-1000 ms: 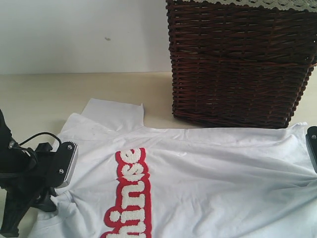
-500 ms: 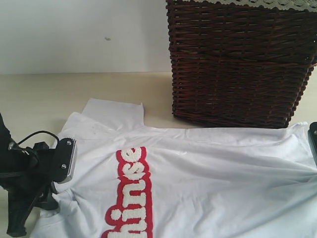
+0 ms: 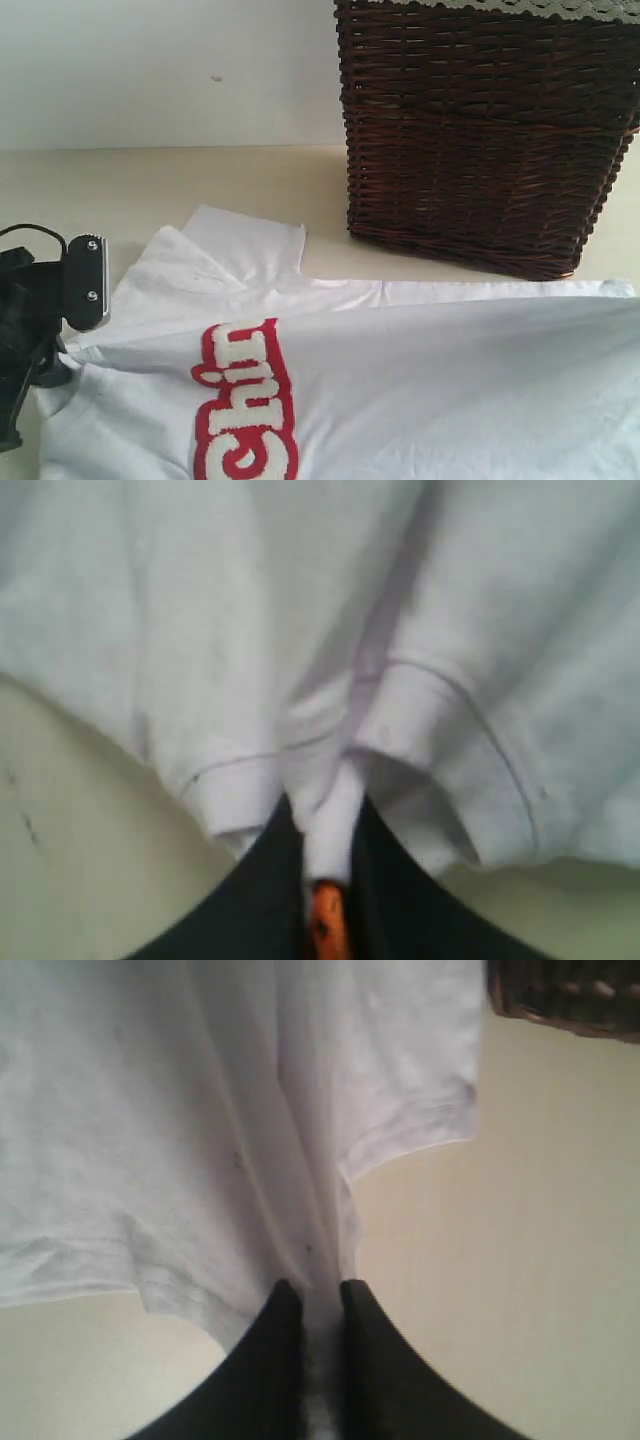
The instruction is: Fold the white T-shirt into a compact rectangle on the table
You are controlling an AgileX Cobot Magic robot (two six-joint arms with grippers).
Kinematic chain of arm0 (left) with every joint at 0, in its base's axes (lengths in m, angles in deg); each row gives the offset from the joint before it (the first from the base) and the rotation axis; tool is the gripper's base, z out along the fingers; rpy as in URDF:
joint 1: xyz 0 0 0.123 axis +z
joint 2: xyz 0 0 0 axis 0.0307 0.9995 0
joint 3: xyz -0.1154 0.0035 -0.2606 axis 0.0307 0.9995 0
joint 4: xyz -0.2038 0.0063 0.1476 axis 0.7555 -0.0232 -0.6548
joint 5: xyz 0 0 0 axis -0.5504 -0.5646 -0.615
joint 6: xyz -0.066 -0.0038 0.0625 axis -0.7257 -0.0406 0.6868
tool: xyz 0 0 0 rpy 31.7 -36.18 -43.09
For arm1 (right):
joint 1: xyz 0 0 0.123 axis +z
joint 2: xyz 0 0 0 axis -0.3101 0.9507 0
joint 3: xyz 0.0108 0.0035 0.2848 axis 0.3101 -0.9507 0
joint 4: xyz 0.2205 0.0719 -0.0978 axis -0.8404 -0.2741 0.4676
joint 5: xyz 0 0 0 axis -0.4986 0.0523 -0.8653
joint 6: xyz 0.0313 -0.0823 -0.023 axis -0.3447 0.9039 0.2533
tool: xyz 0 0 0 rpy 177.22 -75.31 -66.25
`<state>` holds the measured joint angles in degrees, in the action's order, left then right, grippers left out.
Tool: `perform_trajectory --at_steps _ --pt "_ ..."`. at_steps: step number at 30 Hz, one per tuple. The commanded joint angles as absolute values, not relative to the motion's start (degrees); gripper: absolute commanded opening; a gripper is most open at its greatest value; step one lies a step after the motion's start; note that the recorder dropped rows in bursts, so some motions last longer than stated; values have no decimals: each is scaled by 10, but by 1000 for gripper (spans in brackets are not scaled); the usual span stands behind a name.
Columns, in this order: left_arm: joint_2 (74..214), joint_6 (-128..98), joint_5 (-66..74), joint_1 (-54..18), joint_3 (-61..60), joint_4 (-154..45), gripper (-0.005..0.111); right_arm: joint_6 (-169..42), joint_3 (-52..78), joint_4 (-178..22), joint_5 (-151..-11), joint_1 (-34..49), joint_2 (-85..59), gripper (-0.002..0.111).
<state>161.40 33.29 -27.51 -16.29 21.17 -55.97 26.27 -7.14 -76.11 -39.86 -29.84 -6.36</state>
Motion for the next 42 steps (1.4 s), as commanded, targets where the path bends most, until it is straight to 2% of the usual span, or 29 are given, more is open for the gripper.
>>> perform_trajectory --at_steps 1,4,10,23,31,36,40,42 --pt "1572 147 -367 -162 184 -826 0 266 -72 -749 -402 -300 -120 0" --pt "1530 31 -374 -162 125 -993 0 266 -72 -799 -416 -300 -172 0" --pt "1480 88 -334 -162 8 -970 0 269 -72 -887 -431 -300 -247 0" --pt "1343 90 -314 -162 -57 -938 0 276 -72 -929 -461 -300 -296 0" --pt "1224 90 -343 -162 -57 -778 0 292 -72 -967 -347 -300 -378 0" --pt "1152 90 -491 -162 -57 -658 0 276 -72 -979 -245 -300 -457 0" --pt "1100 90 -580 -162 -57 -564 0 229 -72 -978 -108 -300 -517 0" --pt "1069 90 -610 -162 -36 -492 0 197 -73 -976 -108 -300 -542 0"
